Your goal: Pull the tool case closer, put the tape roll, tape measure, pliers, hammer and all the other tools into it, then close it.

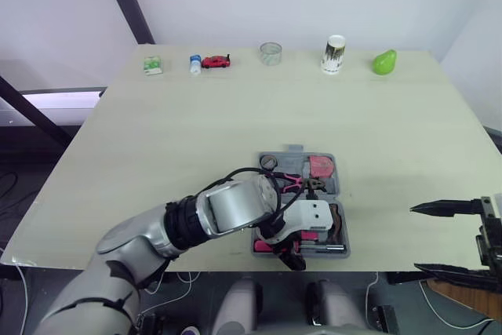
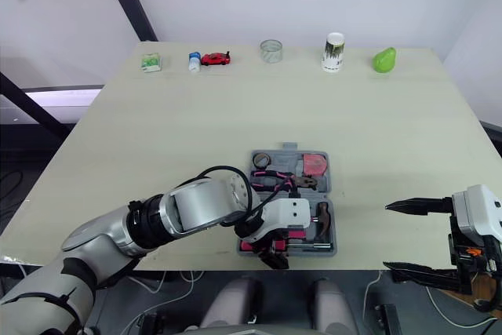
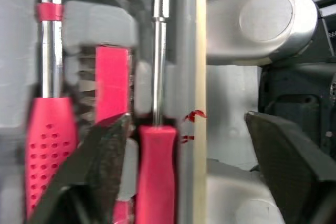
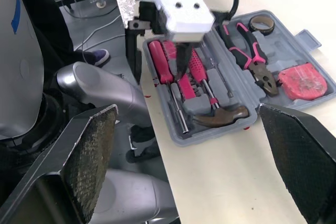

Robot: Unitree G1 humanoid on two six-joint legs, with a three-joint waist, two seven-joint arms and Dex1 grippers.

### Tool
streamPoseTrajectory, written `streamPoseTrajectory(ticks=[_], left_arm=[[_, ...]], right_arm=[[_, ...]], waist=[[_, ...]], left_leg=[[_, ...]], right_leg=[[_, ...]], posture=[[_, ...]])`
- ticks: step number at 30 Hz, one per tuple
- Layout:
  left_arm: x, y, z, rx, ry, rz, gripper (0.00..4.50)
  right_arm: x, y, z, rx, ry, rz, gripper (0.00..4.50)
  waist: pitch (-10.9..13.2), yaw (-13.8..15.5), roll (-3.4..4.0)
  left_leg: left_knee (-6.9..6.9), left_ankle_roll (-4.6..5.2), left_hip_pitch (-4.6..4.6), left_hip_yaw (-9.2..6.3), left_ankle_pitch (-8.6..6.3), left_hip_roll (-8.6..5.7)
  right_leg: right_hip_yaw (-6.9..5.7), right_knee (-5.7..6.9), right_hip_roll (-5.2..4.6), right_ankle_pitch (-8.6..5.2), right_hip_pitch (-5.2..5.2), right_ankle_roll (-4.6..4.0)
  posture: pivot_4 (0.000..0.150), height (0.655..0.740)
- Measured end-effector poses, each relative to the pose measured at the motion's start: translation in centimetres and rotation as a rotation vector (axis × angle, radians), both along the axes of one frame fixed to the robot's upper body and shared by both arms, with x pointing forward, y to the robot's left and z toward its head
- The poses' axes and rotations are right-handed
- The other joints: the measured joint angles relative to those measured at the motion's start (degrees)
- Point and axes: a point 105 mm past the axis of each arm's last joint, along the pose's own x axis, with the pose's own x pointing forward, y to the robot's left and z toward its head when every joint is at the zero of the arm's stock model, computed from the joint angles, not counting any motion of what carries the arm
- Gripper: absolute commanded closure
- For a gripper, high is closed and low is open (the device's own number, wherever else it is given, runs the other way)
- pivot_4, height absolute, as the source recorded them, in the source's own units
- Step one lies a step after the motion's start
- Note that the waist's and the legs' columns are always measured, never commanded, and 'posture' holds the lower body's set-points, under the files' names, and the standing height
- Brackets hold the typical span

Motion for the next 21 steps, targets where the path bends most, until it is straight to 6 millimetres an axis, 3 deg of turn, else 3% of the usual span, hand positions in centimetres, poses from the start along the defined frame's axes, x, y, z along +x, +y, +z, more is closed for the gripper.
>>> streamPoseTrajectory(ticks=[2,6,9,10,12,15,19,21], left_arm=[[0.1,0.3,0.8,-0.076,0.012,0.014,0.96],[-0.9,-0.4,2.2,-0.4,0.016,0.001,0.96],[-0.6,1.2,2.7,-0.484,0.029,0.036,0.96],[-0.1,2.2,2.7,-0.514,0.029,0.069,1.45],[0.0,2.4,2.6,-0.536,0.021,0.068,1.69],[-0.1,2.9,1.7,-0.593,0.014,0.073,3.17],[0.0,3.3,0.5,-0.605,-0.024,0.077,4.46],[0.1,3.2,-0.2,-0.603,-0.048,0.067,4.46]], right_arm=[[0.1,0.1,-0.1,0.004,0.002,0.005,0.0],[0.2,0.2,-0.2,0.012,0.005,0.001,0.0],[0.3,0.3,-0.2,0.016,-0.003,-0.006,0.0],[0.4,0.3,-0.2,0.021,-0.005,-0.011,0.0],[0.4,0.3,-0.1,0.022,-0.007,-0.012,0.0],[0.5,0.4,-0.2,0.026,-0.007,-0.018,0.0],[0.5,0.4,-0.2,0.03,-0.007,-0.025,0.0],[0.6,0.4,-0.1,0.034,-0.005,-0.029,0.0]], waist=[[-0.01,-0.04,0.01],[-0.05,0.18,0.13],[-0.05,0.28,0.15],[-0.05,0.27,0.15],[-0.05,0.27,0.15],[-0.05,0.21,0.15],[-0.05,0.21,0.16],[-0.05,0.25,0.16]], left_leg=[[0.0,0.0,0.0,-0.02,0.0,0.02],[0.07,0.0,-0.05,-0.01,0.0,0.17],[0.09,0.0,-0.05,-0.04,0.0,0.09],[0.11,0.0,-0.03,-0.06,0.0,0.04],[0.14,0.0,-0.02,-0.05,0.0,0.0],[0.15,0.0,-0.02,-0.05,0.0,0.01],[0.15,0.0,-0.01,-0.05,0.0,0.01],[0.15,0.0,-0.02,-0.05,-0.01,0.01]], right_leg=[[-0.01,0.0,0.0,0.0,0.0,0.0],[-0.02,0.0,-0.06,0.0,0.0,-0.01],[-0.09,0.01,-0.06,0.0,0.03,-0.01],[-0.12,-0.01,-0.05,0.0,0.08,-0.01],[-0.12,-0.03,-0.06,0.0,0.11,0.0],[-0.11,-0.05,-0.06,0.0,0.11,0.0],[-0.11,-0.03,-0.06,0.0,0.12,0.0],[-0.11,-0.03,-0.06,0.0,0.12,0.01]], posture=[[0.15,0.74],[0.15,0.74],[0.15,0.74],[0.15,0.74],[0.15,0.74],[0.15,0.74],[0.15,0.74],[0.15,0.74]])
